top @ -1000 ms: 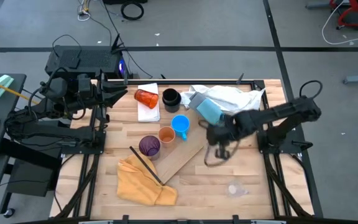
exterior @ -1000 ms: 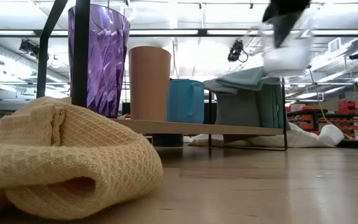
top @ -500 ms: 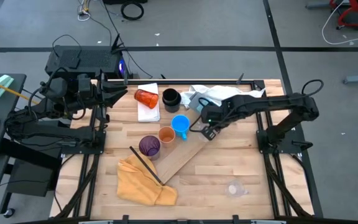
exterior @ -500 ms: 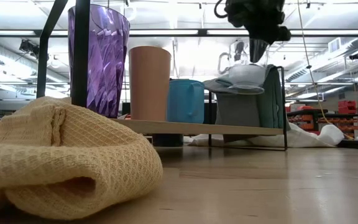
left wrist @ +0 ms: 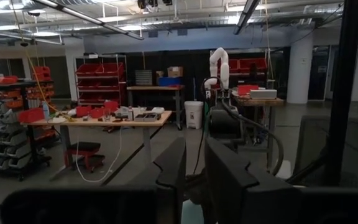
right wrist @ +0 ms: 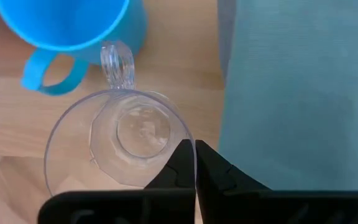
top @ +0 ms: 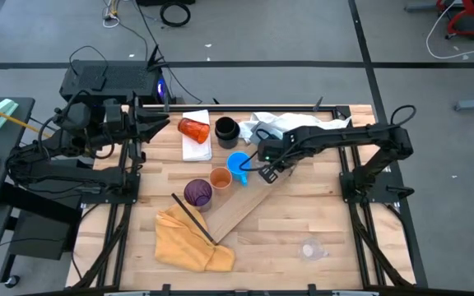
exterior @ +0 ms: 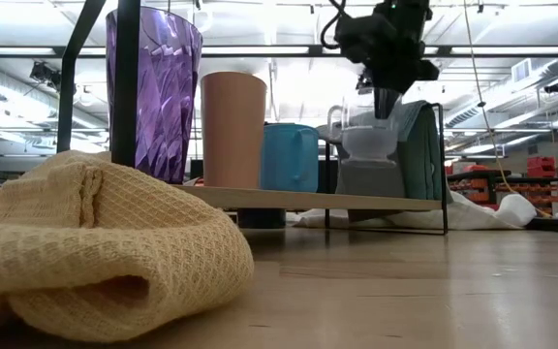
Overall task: Stack small to large cups/mugs on shelf
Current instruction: Put the transparent mug on the shelf
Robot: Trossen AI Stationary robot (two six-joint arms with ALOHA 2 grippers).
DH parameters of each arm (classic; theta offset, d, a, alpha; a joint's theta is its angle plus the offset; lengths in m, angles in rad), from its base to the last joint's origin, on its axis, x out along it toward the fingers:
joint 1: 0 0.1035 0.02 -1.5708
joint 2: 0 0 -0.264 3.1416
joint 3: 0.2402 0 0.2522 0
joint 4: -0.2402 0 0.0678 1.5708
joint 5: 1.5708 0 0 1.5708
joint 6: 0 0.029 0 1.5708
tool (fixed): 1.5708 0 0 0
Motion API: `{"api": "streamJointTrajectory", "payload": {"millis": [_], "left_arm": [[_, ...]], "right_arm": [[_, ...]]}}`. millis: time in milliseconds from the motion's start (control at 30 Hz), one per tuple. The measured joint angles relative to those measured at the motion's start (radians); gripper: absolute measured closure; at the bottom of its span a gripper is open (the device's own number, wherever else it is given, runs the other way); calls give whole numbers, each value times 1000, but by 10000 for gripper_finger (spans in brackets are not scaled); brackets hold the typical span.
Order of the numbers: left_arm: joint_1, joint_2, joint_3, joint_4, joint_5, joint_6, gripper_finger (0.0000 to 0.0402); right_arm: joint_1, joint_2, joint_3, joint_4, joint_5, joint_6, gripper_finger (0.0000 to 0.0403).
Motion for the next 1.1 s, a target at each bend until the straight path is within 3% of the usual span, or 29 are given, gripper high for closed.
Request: {"api": "streamJointTrajectory", "payload": {"millis": [567,1100], "left_arm": [[0,0,0,0,0,-2,333],[0,0,0,0,0,-5,334]], "right_arm": [[-30,17,0,25,118,-14,403],[-98,47,0,70,113,-71,403]]}}
